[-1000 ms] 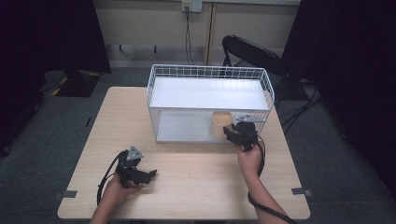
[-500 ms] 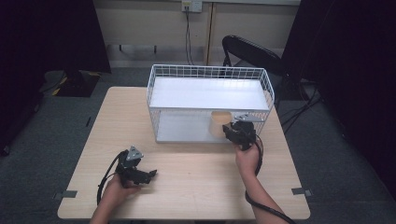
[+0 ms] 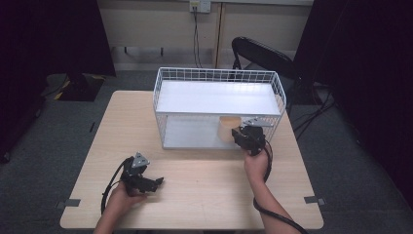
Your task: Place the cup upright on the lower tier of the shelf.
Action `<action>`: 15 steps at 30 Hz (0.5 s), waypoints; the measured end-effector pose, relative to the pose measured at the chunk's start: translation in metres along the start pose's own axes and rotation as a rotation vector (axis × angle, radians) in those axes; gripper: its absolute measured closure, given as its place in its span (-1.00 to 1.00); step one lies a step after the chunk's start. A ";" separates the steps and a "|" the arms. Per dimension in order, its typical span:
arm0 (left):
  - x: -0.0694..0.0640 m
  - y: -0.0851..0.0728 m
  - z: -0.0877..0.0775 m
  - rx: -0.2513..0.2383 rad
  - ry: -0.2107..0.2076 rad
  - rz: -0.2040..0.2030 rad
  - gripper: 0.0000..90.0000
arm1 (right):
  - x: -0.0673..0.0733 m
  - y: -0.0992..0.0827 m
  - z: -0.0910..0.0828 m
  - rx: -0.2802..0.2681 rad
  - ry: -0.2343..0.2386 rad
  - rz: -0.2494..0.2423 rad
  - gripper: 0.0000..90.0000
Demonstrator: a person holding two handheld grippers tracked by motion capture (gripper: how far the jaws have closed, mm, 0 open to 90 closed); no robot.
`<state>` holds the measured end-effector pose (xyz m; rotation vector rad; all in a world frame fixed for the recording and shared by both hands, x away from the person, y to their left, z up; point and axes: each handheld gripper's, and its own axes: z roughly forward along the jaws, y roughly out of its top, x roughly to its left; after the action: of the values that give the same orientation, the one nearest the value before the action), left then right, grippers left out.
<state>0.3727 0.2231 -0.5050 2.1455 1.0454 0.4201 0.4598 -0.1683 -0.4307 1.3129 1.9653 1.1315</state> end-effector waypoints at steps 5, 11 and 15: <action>0.000 0.000 0.000 0.000 0.000 0.000 -1.00 | 0.000 0.000 0.002 -0.003 0.001 0.006 0.43; 0.000 0.000 0.000 0.000 0.000 0.000 -1.00 | -0.001 0.001 0.003 -0.003 0.000 0.007 0.45; 0.000 0.000 0.000 0.000 0.000 0.000 -1.00 | -0.001 0.002 0.004 -0.004 0.000 0.010 0.45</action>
<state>0.3727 0.2231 -0.5050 2.1452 1.0456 0.4203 0.4639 -0.1674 -0.4308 1.3221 1.9577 1.1392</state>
